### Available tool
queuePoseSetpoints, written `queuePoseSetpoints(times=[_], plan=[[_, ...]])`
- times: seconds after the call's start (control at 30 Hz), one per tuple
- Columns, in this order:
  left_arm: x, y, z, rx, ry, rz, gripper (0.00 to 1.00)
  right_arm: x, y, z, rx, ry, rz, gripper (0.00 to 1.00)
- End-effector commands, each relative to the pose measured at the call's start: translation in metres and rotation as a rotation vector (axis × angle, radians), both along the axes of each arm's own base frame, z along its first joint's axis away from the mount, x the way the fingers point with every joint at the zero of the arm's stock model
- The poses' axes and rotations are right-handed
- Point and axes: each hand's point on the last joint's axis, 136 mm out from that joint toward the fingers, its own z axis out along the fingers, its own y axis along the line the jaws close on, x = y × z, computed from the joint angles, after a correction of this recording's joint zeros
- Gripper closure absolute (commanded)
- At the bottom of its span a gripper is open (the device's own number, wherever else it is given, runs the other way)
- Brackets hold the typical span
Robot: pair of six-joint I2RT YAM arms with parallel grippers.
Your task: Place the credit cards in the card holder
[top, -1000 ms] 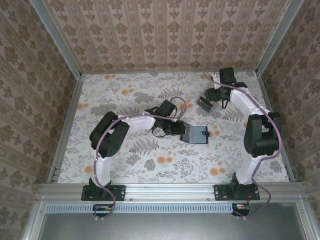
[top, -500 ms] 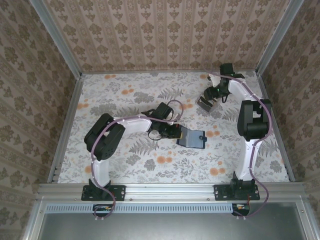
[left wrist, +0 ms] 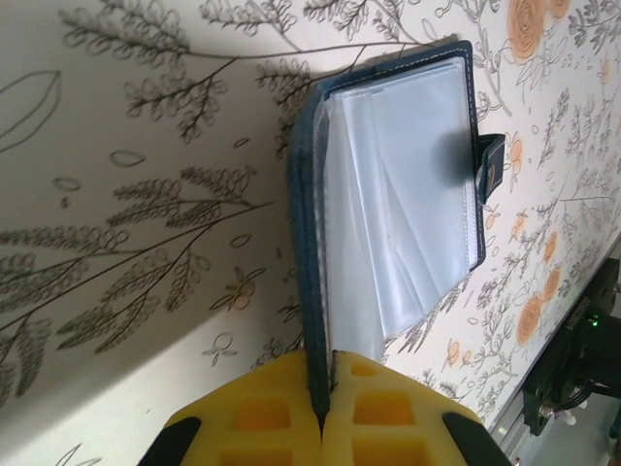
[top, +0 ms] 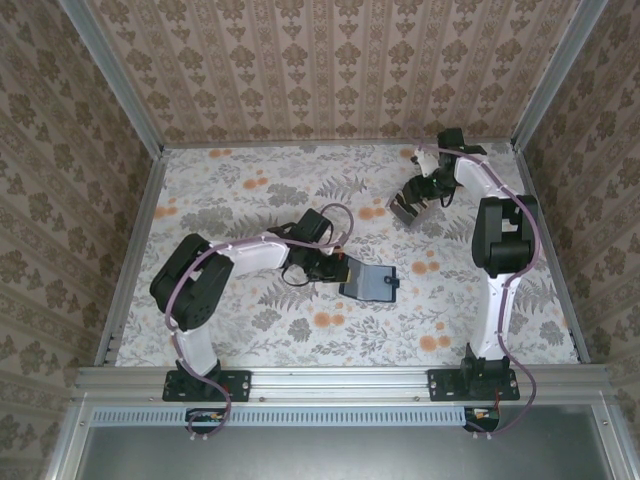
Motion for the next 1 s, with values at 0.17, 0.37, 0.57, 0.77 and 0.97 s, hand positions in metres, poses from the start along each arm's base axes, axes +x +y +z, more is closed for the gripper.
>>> queuePoseSetpoints(times=[0.17,0.37,0.57,0.77,0.97], plan=[[0.002,0.02,0.003,0.023,-0.018,-0.002,1.0,-0.033,0.04,0.028,0.28,0.081,-0.08,0.42],[0.005,0.022,-0.001,0.015,-0.012,0.005,0.99,-0.033,0.05,0.039,0.391,0.064,-0.13,0.44],[0.008,0.02,-0.005,0.014,-0.014,0.0,0.99,-0.031,0.051,0.036,0.403,0.078,-0.155,0.53],[0.005,0.023,-0.01,0.019,-0.012,0.012,1.0,-0.028,0.051,0.038,0.414,0.061,-0.172,0.56],[0.005,0.024,-0.013,0.024,-0.006,0.013,1.0,-0.026,0.045,0.037,0.359,0.025,-0.182,0.55]])
